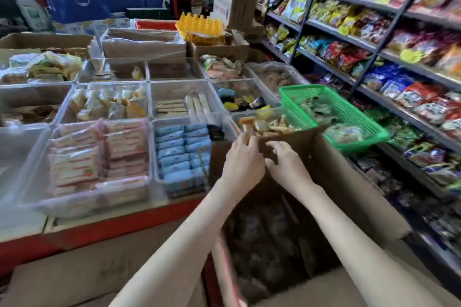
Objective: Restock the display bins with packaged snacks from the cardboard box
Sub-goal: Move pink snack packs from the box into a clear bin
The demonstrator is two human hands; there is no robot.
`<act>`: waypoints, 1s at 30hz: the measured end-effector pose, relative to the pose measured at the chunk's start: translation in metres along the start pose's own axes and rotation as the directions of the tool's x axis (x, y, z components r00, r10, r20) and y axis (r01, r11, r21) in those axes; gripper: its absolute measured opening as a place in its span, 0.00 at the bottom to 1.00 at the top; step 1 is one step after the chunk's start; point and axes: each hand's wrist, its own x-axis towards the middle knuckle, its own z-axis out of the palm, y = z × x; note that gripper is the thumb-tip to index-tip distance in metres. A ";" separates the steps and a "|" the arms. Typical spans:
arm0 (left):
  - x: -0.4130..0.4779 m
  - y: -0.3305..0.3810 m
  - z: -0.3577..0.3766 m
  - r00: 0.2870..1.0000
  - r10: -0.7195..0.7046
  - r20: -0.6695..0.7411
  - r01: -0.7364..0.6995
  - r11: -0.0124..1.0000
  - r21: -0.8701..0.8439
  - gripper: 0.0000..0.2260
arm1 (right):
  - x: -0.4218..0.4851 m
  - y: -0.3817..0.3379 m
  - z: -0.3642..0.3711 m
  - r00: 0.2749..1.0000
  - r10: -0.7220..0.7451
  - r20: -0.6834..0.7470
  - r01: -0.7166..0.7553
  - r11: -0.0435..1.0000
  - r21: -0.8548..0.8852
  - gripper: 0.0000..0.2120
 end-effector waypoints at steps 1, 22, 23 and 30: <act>-0.005 0.016 0.015 0.999 -0.018 0.031 0.017 1.000 0.018 0.20 | -0.014 0.020 -0.007 1.000 0.022 0.009 -0.022 1.000 -0.005 0.21; 0.005 -0.002 0.277 0.778 -0.349 0.522 0.224 0.931 0.289 0.27 | -0.006 0.270 0.129 0.722 0.554 0.415 -0.326 0.801 -0.502 0.17; 0.006 -0.009 0.287 0.759 -0.361 0.542 0.229 0.927 0.297 0.28 | 0.000 0.277 0.141 0.702 0.580 0.413 -0.335 0.781 -0.527 0.17; 0.004 -0.046 0.324 0.699 -0.392 0.598 0.220 0.914 0.342 0.29 | 0.018 0.308 0.189 0.683 0.598 0.419 -0.246 0.729 -0.638 0.16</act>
